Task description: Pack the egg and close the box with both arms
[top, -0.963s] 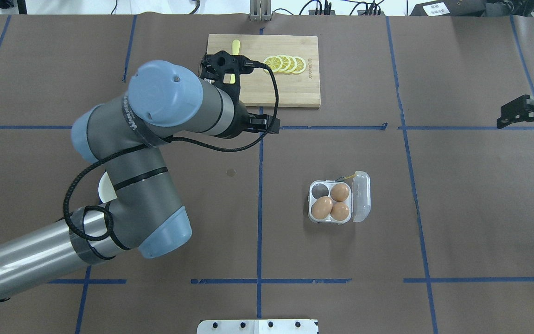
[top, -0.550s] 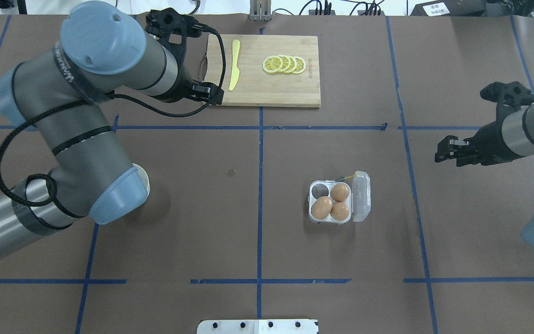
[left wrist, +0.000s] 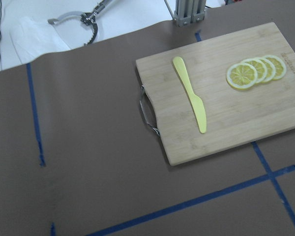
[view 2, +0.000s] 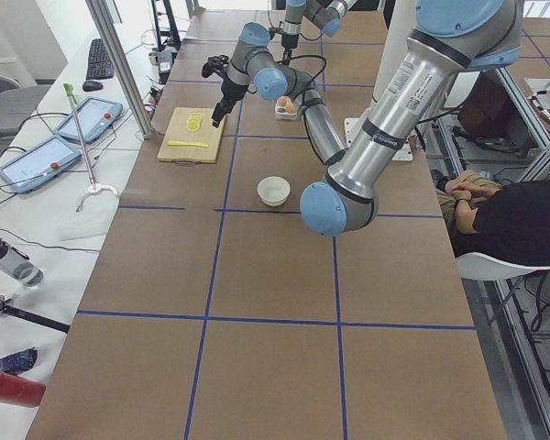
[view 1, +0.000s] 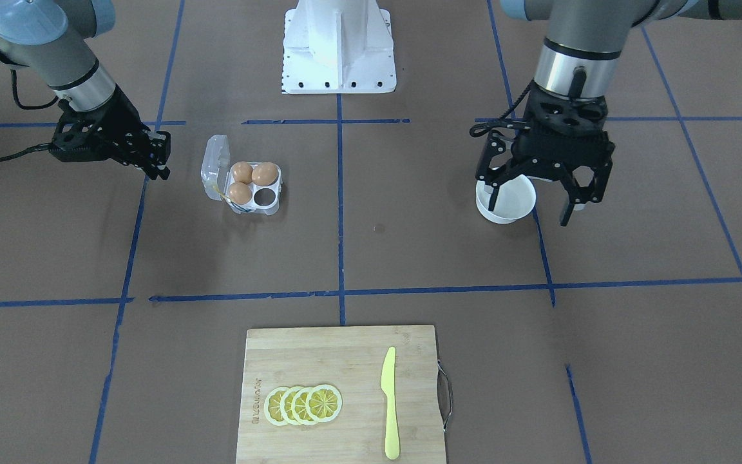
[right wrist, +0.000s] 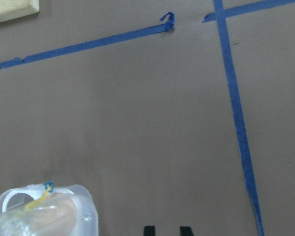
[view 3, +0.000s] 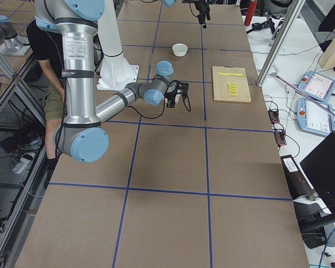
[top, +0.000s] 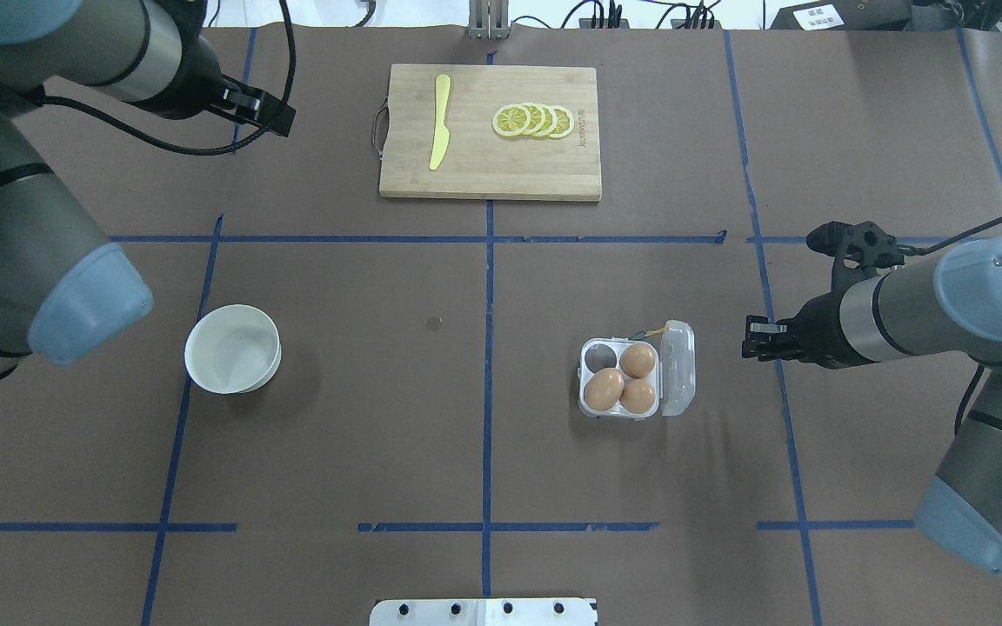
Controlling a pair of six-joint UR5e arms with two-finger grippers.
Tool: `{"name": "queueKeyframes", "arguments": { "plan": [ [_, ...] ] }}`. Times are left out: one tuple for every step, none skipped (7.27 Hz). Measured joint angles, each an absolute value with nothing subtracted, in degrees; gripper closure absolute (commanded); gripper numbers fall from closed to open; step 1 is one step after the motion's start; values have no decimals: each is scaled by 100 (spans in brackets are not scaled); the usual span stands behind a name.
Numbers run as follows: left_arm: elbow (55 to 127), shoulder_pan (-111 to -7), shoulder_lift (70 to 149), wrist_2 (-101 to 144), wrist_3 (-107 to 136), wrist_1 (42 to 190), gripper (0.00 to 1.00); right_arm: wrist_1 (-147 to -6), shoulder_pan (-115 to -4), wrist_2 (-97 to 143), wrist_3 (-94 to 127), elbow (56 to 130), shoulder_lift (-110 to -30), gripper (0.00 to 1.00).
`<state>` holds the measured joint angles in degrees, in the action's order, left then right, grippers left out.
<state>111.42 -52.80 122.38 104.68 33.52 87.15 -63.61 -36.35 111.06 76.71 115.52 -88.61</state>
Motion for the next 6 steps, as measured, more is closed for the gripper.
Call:
{"name": "queueKeyframes", "arguments": {
  "plan": [
    [11156,-5590,12111,10590,2902,8712,0,-6336,-3530,11071,7713,11574,-8794,100],
    [11155,-5822,12021,10647,2579,8711,0,-6330,-3433,11052,7727,11572,-8660,100],
    [11150,-5954,11983,10670,2421,8710,0,-6329,-3336,11043,7732,11560,-8535,100],
    [11147,-6028,11969,10691,2359,8710,0,-6335,-3250,11043,7734,11543,-8422,100],
    [11145,-6078,11962,10714,2332,8710,0,-6357,-3169,11041,7734,11491,-8238,100],
    [11142,-6110,11957,10728,2319,8710,0,-6379,-3111,11040,7736,11385,-7980,100]
  ]
}}
